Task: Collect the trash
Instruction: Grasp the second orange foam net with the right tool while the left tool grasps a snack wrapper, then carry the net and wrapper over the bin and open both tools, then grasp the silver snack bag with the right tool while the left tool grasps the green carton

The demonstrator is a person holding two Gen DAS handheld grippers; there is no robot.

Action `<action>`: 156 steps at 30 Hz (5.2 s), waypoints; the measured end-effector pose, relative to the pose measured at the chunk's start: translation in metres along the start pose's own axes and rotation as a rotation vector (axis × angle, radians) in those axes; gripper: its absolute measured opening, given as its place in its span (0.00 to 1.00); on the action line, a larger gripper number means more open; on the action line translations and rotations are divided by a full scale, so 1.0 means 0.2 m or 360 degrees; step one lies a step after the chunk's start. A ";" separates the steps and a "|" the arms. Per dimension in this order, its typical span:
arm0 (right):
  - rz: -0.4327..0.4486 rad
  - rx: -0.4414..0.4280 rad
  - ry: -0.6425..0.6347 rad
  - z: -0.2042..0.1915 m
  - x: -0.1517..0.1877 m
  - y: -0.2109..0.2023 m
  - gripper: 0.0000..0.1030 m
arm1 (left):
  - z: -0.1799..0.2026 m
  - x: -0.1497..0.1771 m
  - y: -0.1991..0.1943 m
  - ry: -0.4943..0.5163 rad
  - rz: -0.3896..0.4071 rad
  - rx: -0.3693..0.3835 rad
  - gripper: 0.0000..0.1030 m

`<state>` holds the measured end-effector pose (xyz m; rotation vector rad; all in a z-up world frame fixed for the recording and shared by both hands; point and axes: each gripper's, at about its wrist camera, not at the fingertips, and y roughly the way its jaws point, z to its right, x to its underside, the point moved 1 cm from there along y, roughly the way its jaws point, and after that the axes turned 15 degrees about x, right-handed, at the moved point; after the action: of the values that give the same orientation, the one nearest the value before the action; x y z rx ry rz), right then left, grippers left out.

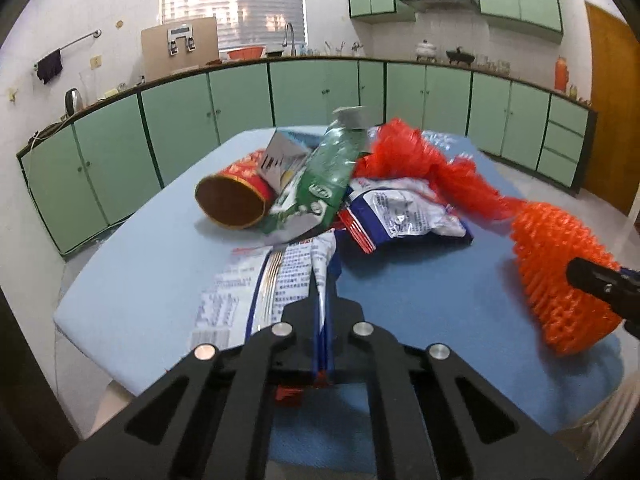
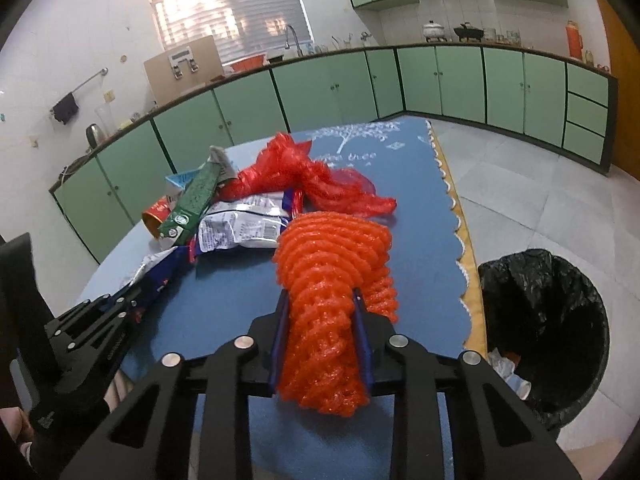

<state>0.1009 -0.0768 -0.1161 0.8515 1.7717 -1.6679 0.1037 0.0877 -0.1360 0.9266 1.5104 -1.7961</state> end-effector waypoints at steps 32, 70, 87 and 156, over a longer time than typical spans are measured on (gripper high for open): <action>0.0319 0.0251 0.0154 0.43 -0.18 -0.27 0.28 | 0.50 -0.34 -0.26 0.0091 0.0387 0.0570 0.01; 0.0013 0.0602 0.0577 1.59 0.02 0.20 0.42 | 1.63 -0.15 0.88 0.0302 -0.0225 0.1089 0.26; 0.0111 0.0564 0.0610 1.55 -0.07 0.05 0.59 | 1.35 -0.41 0.67 0.0201 0.0009 0.1039 0.45; 0.0092 0.0032 -0.0035 -0.03 -0.36 0.42 0.76 | -0.13 -0.34 0.18 -0.0074 0.0102 0.0159 0.34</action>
<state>0.2119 -0.0738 -0.1139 0.8818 1.7027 -1.6544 0.1756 0.1091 -0.1035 0.9633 1.3577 -1.8484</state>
